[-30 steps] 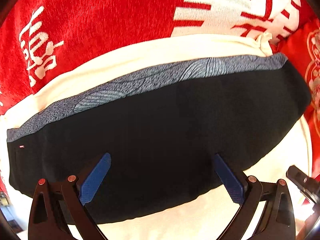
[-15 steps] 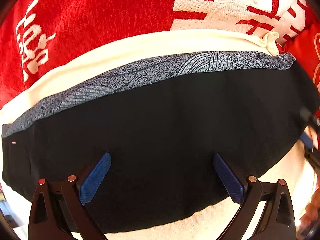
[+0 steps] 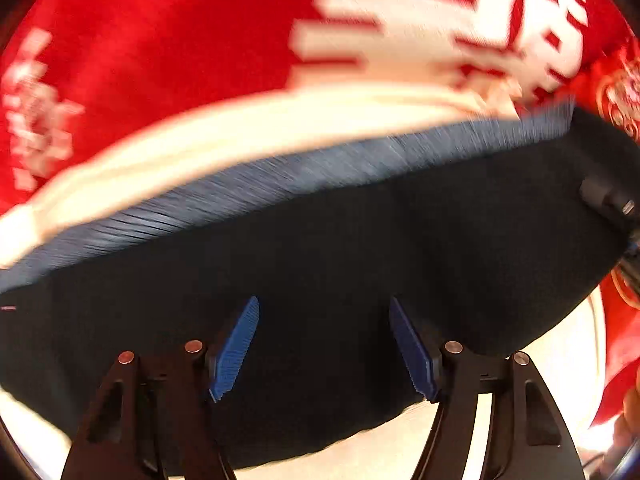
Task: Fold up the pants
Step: 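Grasp the end of the folded black trousers with the right gripper, then fold the held end over the trousers with the right gripper while the left gripper pins them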
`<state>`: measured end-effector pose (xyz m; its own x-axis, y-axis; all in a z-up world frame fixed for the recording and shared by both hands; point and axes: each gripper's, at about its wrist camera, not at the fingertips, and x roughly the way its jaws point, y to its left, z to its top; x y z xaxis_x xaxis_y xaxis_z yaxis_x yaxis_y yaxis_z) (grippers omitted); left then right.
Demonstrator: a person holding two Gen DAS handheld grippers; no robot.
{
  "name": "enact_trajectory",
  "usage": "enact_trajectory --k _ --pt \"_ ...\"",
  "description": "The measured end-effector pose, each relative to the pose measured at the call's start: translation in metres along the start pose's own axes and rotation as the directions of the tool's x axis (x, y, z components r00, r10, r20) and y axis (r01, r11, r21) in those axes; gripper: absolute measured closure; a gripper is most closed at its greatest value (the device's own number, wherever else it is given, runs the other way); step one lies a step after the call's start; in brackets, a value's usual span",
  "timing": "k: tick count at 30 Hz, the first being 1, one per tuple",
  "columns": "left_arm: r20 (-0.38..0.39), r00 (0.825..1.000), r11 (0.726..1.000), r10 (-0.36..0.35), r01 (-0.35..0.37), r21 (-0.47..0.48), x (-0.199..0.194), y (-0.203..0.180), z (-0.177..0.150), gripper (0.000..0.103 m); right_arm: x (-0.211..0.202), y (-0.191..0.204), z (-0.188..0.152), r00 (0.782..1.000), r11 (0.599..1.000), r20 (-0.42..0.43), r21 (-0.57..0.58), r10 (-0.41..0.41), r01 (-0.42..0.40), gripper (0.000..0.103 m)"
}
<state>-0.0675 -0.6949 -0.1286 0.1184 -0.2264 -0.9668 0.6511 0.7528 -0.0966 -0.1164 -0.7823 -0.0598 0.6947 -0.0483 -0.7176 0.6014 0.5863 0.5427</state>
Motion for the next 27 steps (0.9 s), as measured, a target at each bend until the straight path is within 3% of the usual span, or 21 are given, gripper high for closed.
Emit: enact_trajectory --k 2,5,12,14,17,20,22,23,25,27 --pt "0.094 0.994 0.997 0.051 -0.057 0.061 0.001 -0.016 -0.002 0.029 -0.004 0.014 -0.002 1.000 0.998 0.006 -0.053 -0.014 0.014 0.089" --pt "0.078 0.997 1.000 0.000 -0.001 0.008 0.000 -0.011 0.005 0.029 -0.008 0.036 -0.003 1.000 0.992 0.008 -0.121 -0.022 0.023 0.089" --pt "0.074 0.996 0.997 -0.051 0.046 0.064 -0.003 -0.010 0.012 0.027 -0.017 0.106 -0.025 0.998 0.943 0.003 -0.326 -0.068 0.065 0.089" --pt "0.048 0.995 0.996 -0.083 0.082 0.033 -0.011 0.002 0.013 0.027 -0.016 0.130 -0.037 0.996 0.921 0.004 -0.381 -0.086 0.082 0.089" --pt "0.074 0.993 0.995 -0.095 0.098 -0.035 -0.036 0.041 0.004 0.027 -0.005 0.164 -0.057 0.992 0.878 0.006 -0.465 -0.124 0.113 0.088" --pt "0.079 0.996 0.996 -0.049 0.054 -0.066 -0.060 0.093 -0.010 0.026 0.025 0.203 -0.092 0.984 0.819 0.002 -0.554 -0.177 0.149 0.085" --pt "0.074 0.997 0.995 -0.009 0.016 -0.094 -0.072 0.132 -0.019 0.013 0.054 0.230 -0.123 0.974 0.767 -0.002 -0.616 -0.228 0.178 0.083" --pt "0.078 0.997 0.994 0.022 -0.014 -0.112 -0.079 0.155 -0.024 0.012 0.067 0.239 -0.138 0.967 0.740 -0.005 -0.645 -0.254 0.190 0.081" --pt "0.062 0.995 0.988 0.082 -0.073 -0.139 -0.085 0.197 -0.034 0.012 0.096 0.254 -0.174 0.948 0.671 -0.006 -0.708 -0.319 0.221 0.076" --pt "0.042 0.991 0.978 0.126 -0.118 -0.170 -0.087 0.228 -0.042 0.012 0.124 0.261 -0.212 0.908 0.557 0.021 -0.783 -0.418 0.275 0.072"
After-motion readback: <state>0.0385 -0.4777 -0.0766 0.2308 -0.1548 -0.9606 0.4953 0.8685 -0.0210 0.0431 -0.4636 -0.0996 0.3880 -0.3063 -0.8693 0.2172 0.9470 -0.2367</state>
